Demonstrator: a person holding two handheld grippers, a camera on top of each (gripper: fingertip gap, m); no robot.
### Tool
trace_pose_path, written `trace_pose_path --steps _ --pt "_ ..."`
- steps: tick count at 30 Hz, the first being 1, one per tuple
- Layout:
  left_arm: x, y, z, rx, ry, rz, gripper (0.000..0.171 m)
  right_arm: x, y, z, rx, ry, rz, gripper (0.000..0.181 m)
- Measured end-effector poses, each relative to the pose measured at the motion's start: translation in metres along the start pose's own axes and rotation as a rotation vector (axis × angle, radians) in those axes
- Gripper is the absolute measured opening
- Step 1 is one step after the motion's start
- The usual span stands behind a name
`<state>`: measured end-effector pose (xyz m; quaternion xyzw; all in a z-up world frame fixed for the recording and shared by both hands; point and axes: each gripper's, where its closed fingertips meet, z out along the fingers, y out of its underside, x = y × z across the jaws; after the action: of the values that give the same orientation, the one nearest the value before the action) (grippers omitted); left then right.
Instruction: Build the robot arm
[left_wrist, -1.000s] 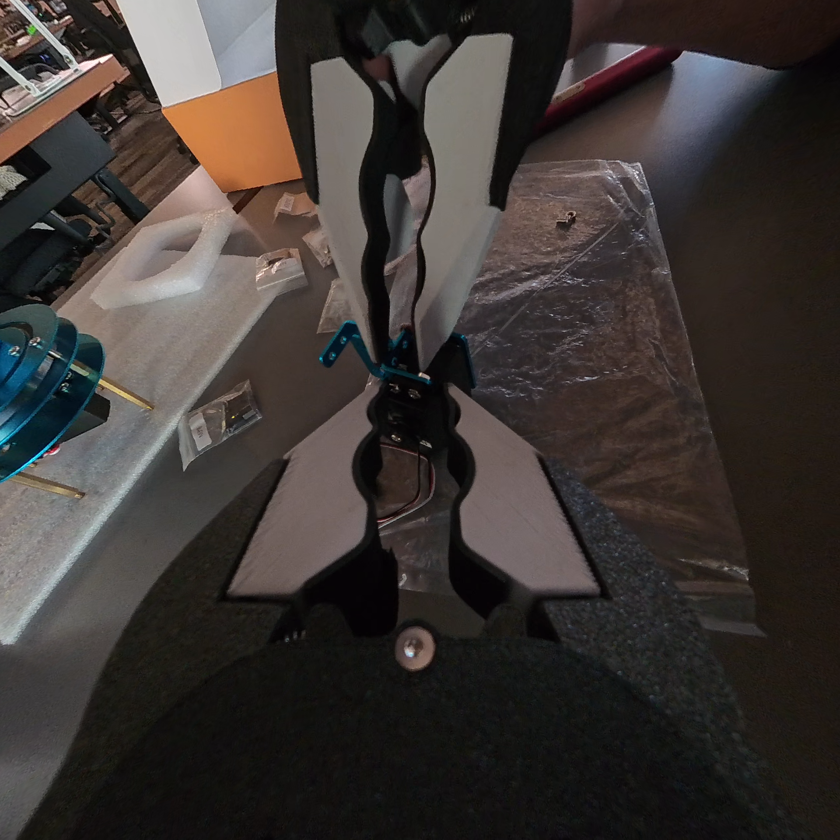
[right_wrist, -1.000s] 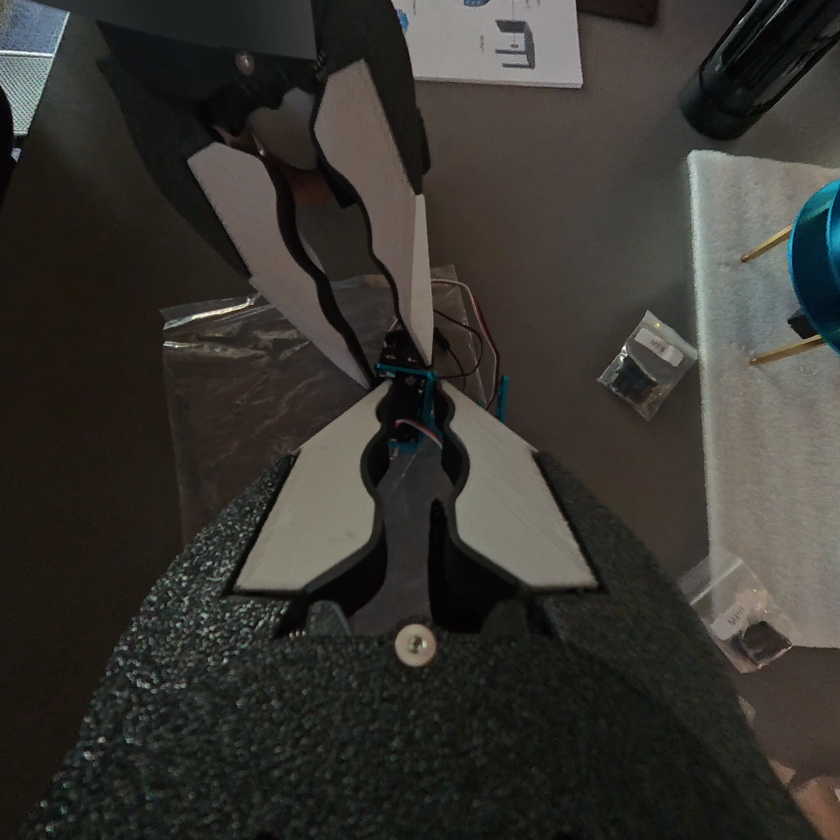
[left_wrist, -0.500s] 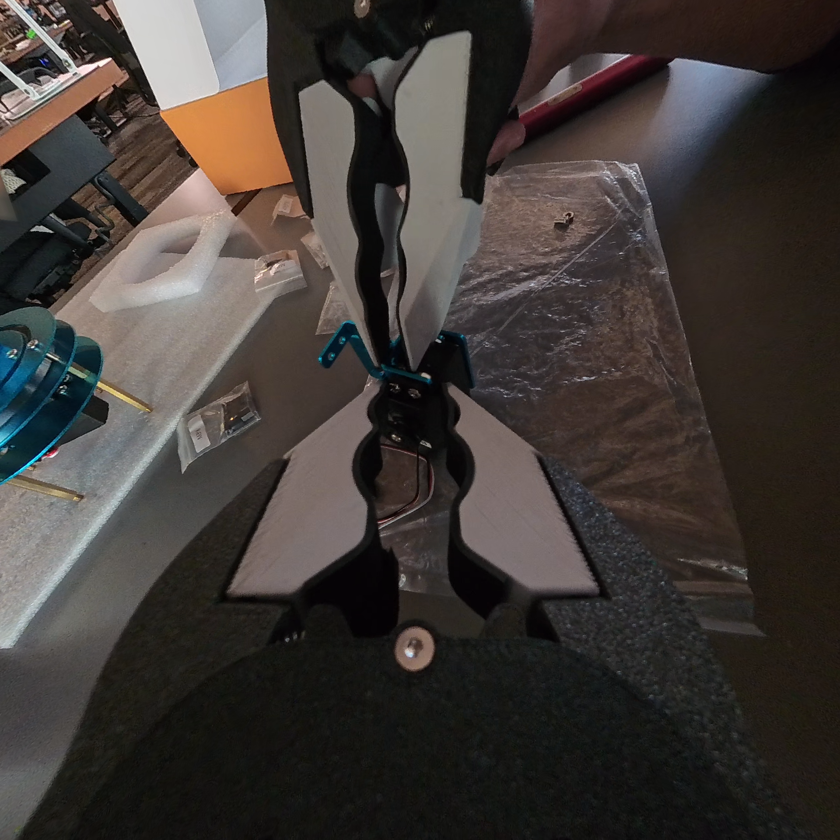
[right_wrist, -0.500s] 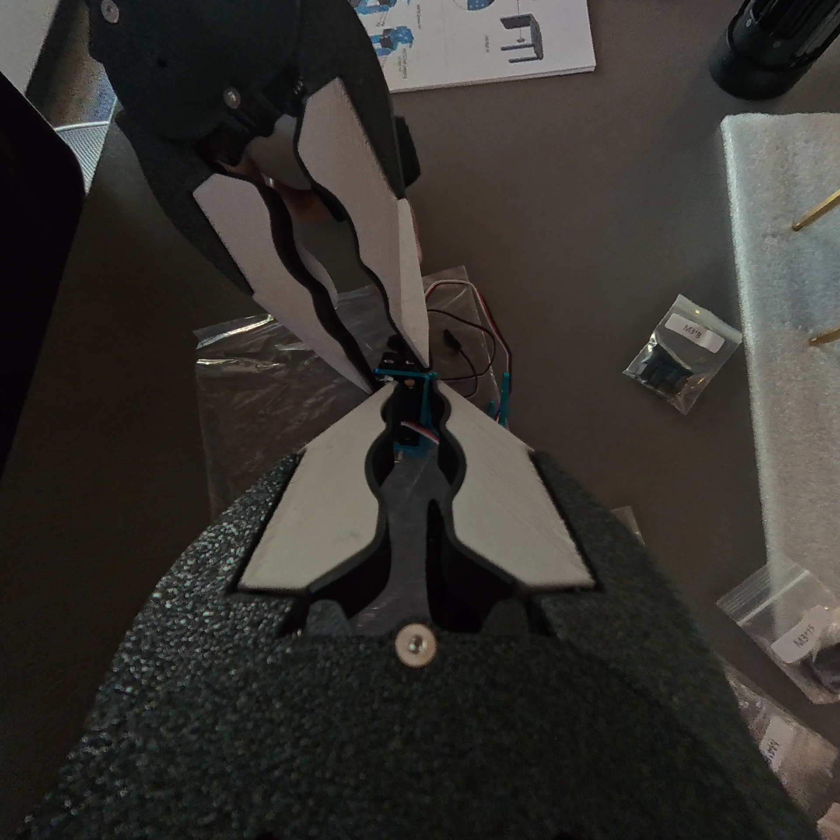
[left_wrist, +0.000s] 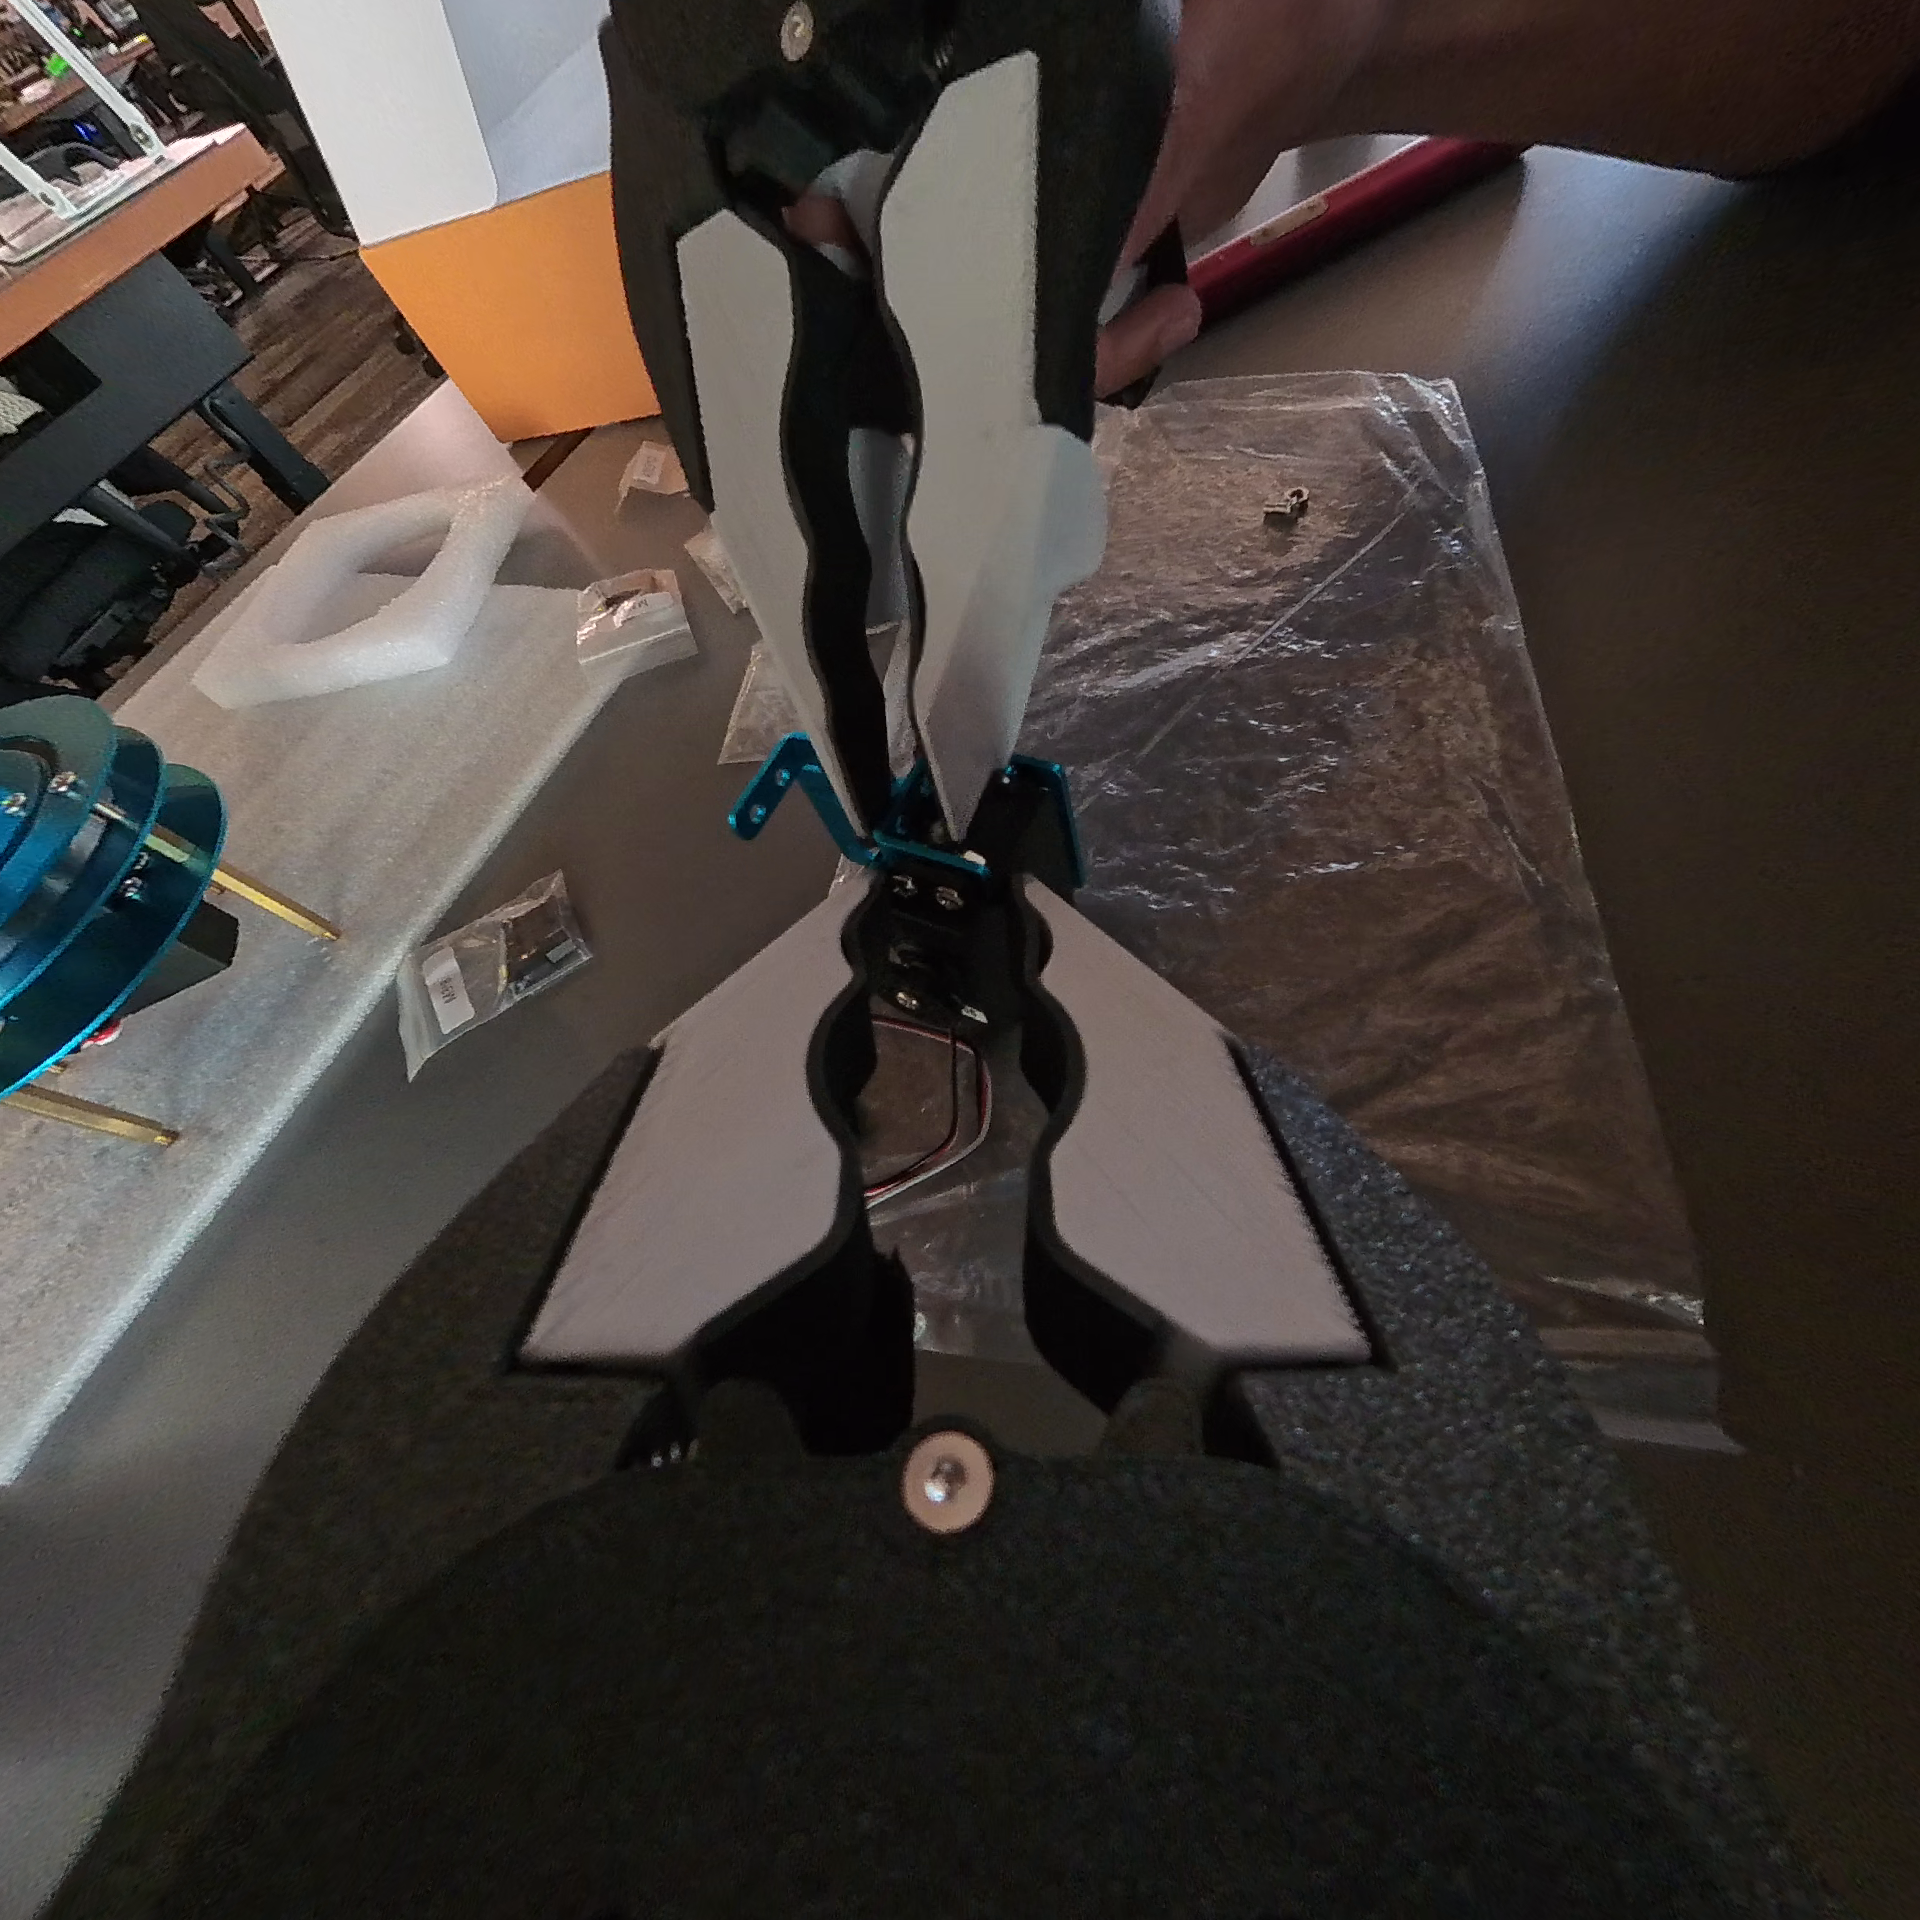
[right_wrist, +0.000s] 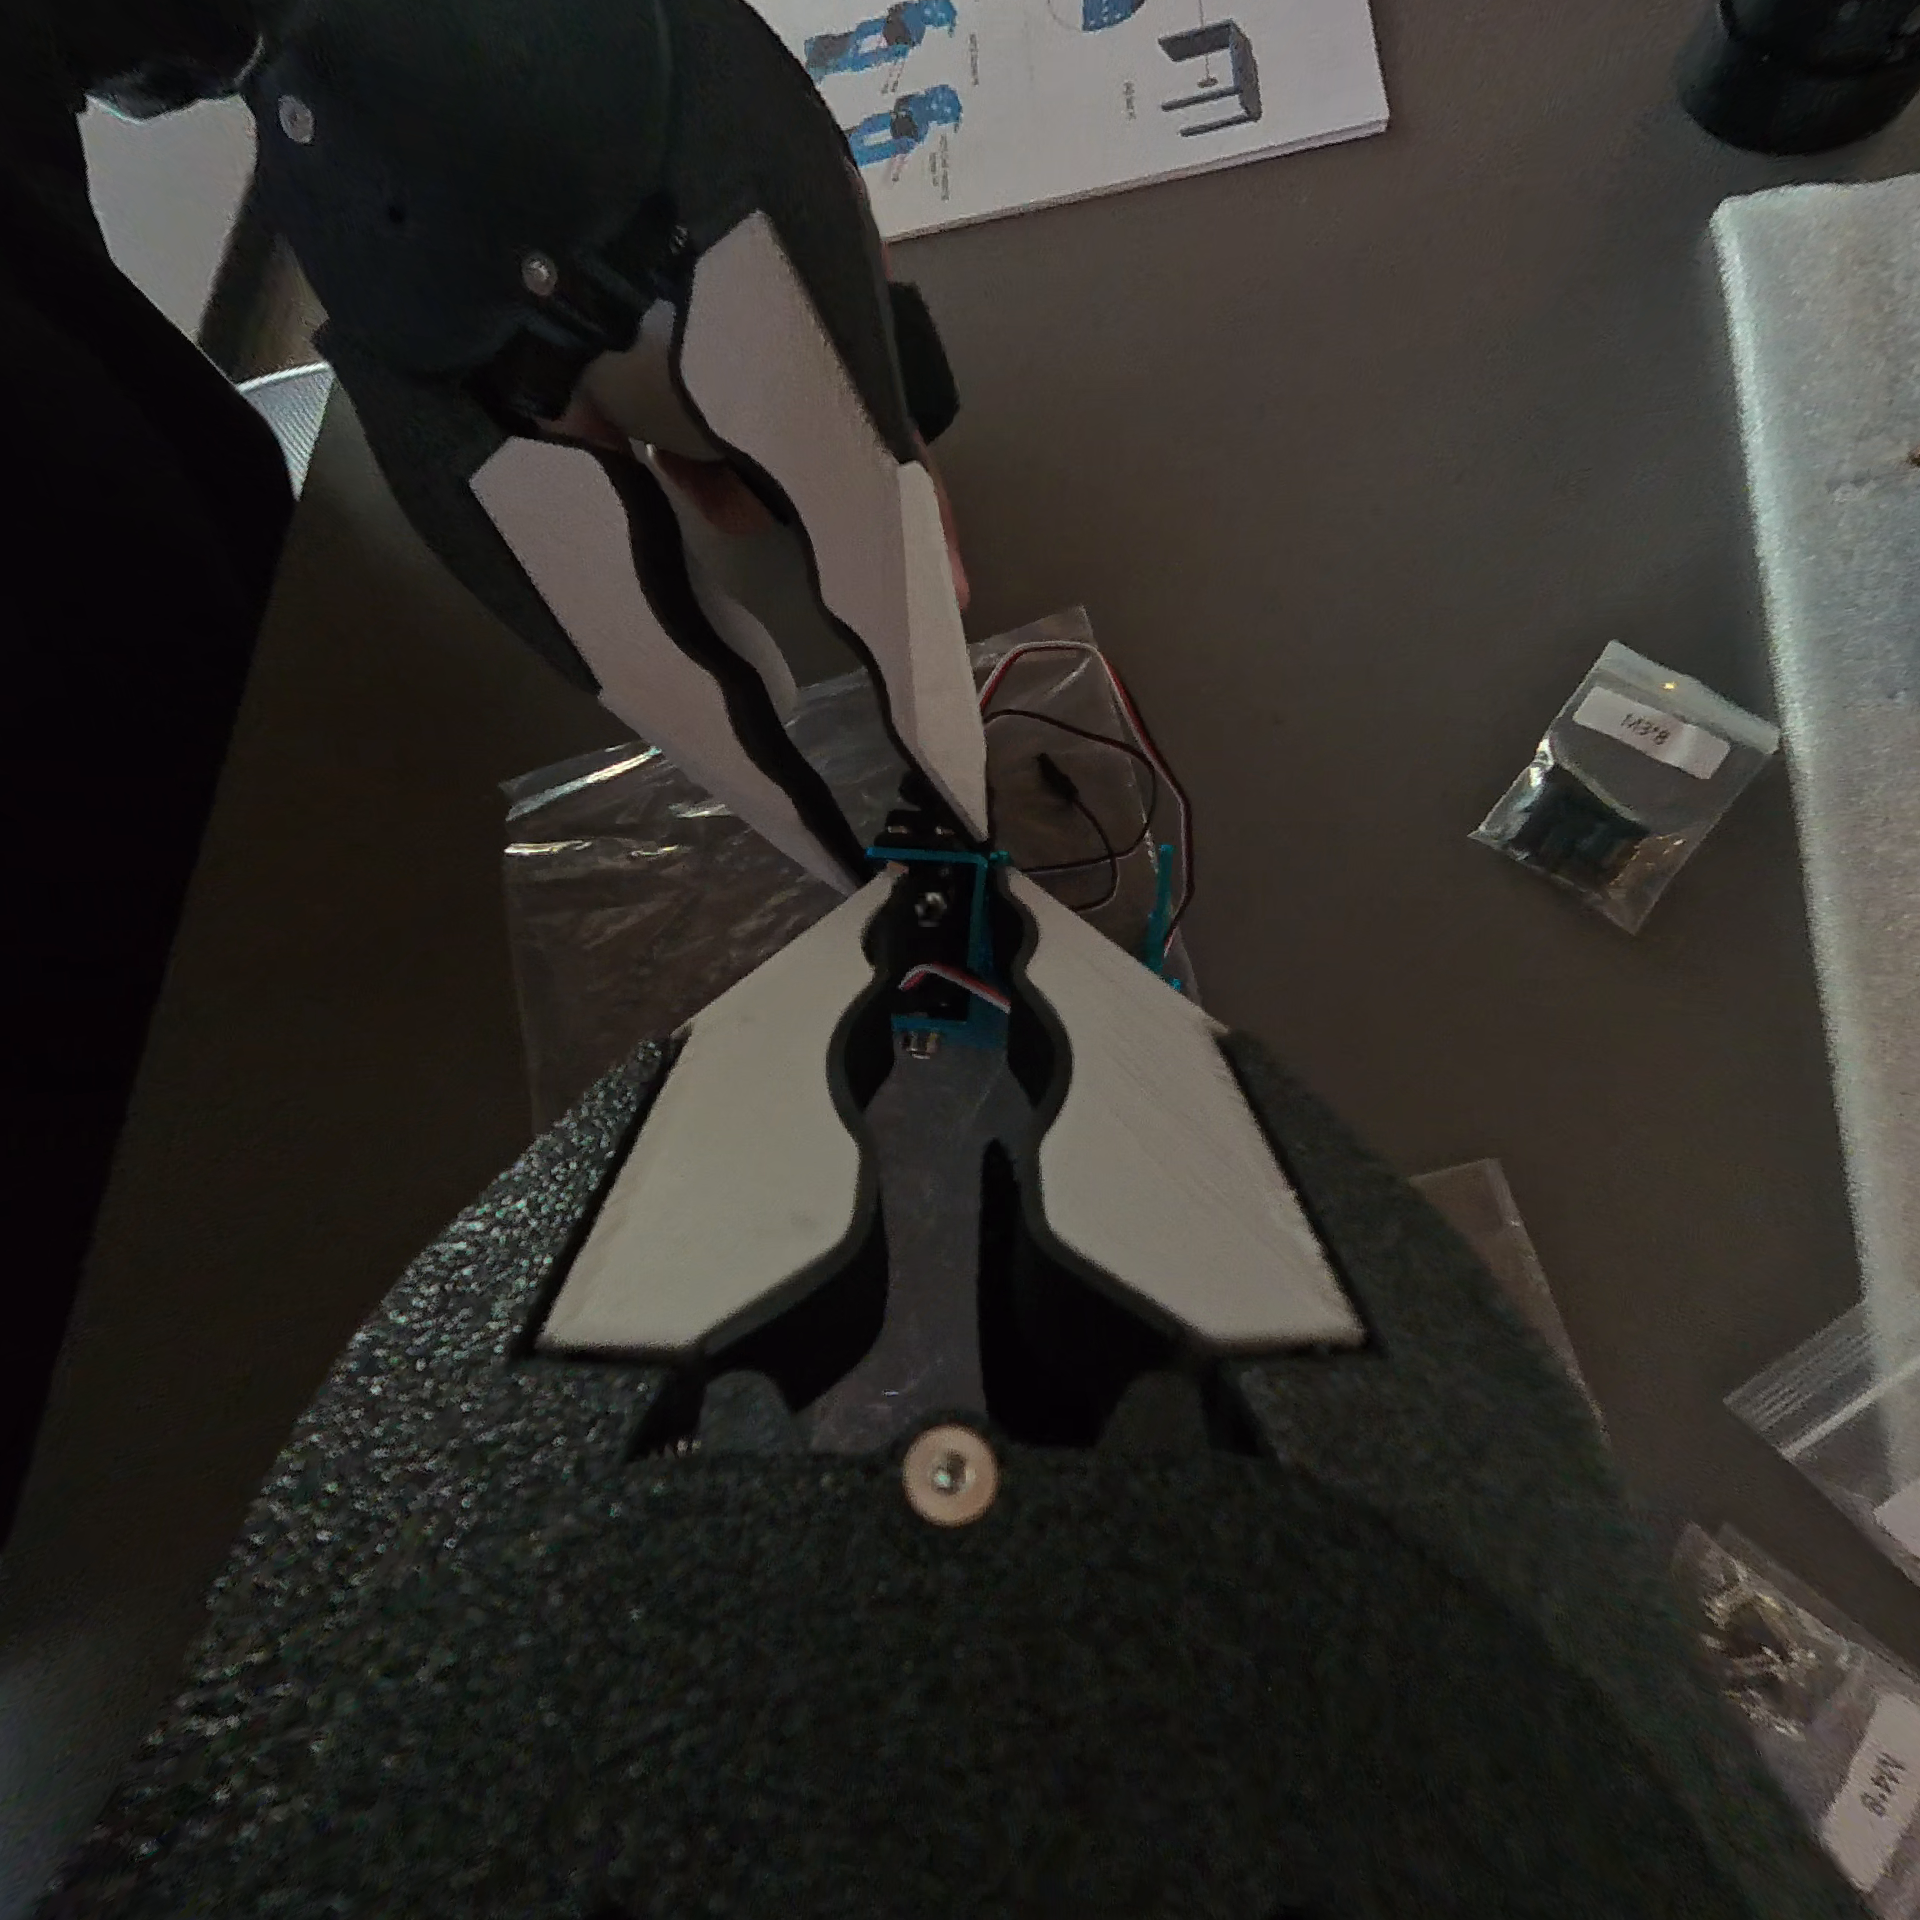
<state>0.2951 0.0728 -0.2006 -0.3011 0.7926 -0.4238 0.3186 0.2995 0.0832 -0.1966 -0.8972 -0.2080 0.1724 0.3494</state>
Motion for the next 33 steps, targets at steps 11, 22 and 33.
trace_pose_path --steps 11,22,33 --pt "0.000 0.000 0.000 0.001 -0.003 0.001 0.022 0.008 -0.005 -0.010 0.012 0.048 -0.010 0.016" --pt "0.000 0.000 0.000 0.001 -0.007 0.007 0.021 -0.009 0.006 0.000 -0.171 0.192 -0.283 0.000" --pt "-0.001 0.000 0.000 0.002 0.001 -0.005 0.022 -0.060 0.027 0.002 -0.219 -0.066 -0.240 0.014"
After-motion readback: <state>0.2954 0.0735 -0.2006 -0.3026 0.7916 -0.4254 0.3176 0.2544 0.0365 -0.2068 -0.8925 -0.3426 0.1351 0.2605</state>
